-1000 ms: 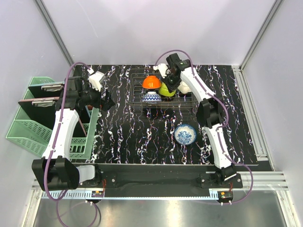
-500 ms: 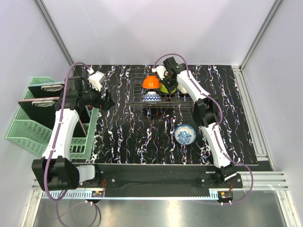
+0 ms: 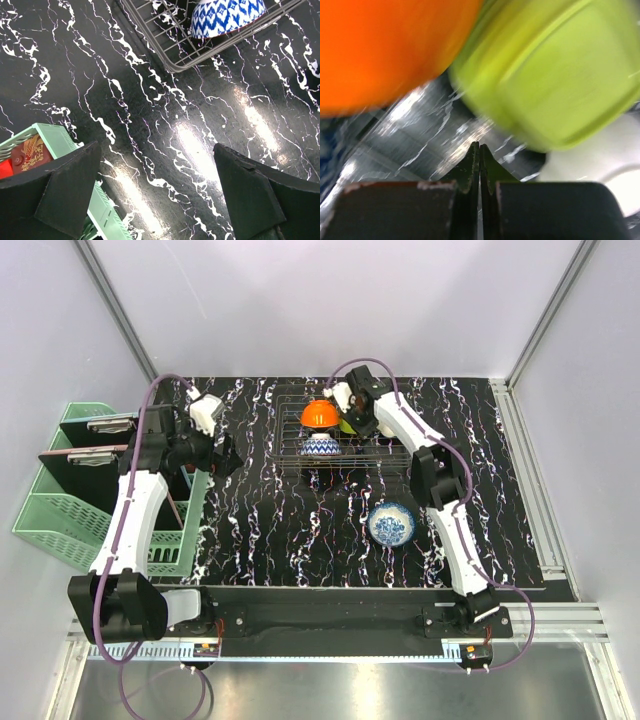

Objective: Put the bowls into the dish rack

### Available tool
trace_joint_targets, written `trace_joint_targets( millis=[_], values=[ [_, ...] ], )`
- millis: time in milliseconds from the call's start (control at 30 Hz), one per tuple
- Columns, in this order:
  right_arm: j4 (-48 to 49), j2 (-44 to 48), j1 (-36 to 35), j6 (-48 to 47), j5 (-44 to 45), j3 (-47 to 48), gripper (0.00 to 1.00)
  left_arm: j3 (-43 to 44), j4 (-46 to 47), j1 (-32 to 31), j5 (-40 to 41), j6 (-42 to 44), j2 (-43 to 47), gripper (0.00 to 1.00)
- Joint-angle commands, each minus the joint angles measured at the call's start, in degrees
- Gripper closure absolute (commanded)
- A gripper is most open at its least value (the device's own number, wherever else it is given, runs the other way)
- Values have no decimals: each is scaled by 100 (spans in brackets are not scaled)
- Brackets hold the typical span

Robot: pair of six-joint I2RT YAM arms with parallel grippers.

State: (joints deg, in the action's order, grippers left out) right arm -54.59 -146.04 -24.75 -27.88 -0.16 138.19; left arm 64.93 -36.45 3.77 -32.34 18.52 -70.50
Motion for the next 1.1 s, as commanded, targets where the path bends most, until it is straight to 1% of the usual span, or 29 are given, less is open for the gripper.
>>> trace_joint_targets(
  millis=[0, 33, 100, 133, 167, 233, 267, 333, 367, 400, 467, 500, 533, 567, 600, 767, 800, 867, 933, 967, 1067],
  values=[
    [124, 1260, -38, 133, -703, -845, 99, -68, 147, 36, -211, 300, 238, 1],
    [133, 1619, -38, 160, -809, -1003, 95, -76, 147, 27, -255, 327, 247, 1],
    [133, 1963, -38, 160, -1046, -1364, 87, -59, 138, 27, -413, 415, 282, 1],
    [133, 2270, -30, 177, -1082, -1461, 76, -50, 120, 27, -483, 441, 291, 1],
    [133, 2421, -30, 177, -1178, -1653, 69, -33, 85, 27, -580, 485, 300, 1],
    [133, 2885, -21, 178, -1293, -1874, 43, 2, 59, -86, -782, 608, 335, 1],
    [133, 3036, 14, 169, -1380, -2110, 17, -6, 41, -174, -792, 652, 344, 1],
    [150, 3457, 49, 134, -1346, -2348, 1, -24, 24, -586, -669, 793, 335, 1],
    [150, 3590, 93, 125, -1285, -2584, 0, -41, 6, -788, -538, 819, 318, 1],
    [176, 3826, 224, 133, -1284, -2700, 0, -59, 15, -1286, -215, 872, 239, 1],
    [211, 4056, 418, 247, -1328, -3068, 0, -7, 15, -1798, 121, 846, -15, 1],
    [255, 4274, 688, 300, -1363, -3201, 1, 46, 15, -2297, 418, 802, -130, 1],
    [282, 4398, 822, 422, -1416, -3332, 0, 107, 15, -2528, 543, 750, -253, 1],
    [308, 4539, 962, 458, -1486, -3630, 0, 291, 15, -2730, 666, 593, -558, 1],
    [387, 4819, 1207, 511, -1478, -3807, 0, 414, 15, -3089, 824, 495, -735, 1],
    [616, 5787, 1842, 494, -1486, -5009, 0, 1318, -3, -3926, 966, -76, -1964, 1],
    [651, 6067, 1947, 477, -1495, -5143, 0, 1460, -3, -4206, 1097, -155, -2142, 1],
    [651, 6349, 2281, 450, -1486, -5502, 0, 1854, -3, -4384, 985, -505, -2650, 1],
    [686, 6754, 2448, 441, -1548, -5732, 0, 2128, -12, -4569, 826, -753, -2985, 1],
    [695, 6877, 2832, 441, -1574, -5951, 0, 2364, -12, -4613, 756, -919, -3300, 1],
    [800, 7369, 3299, 538, -1662, -6460, 0, 2734, -12, -4832, 720, -1122, -3785, 1]
  ],
)
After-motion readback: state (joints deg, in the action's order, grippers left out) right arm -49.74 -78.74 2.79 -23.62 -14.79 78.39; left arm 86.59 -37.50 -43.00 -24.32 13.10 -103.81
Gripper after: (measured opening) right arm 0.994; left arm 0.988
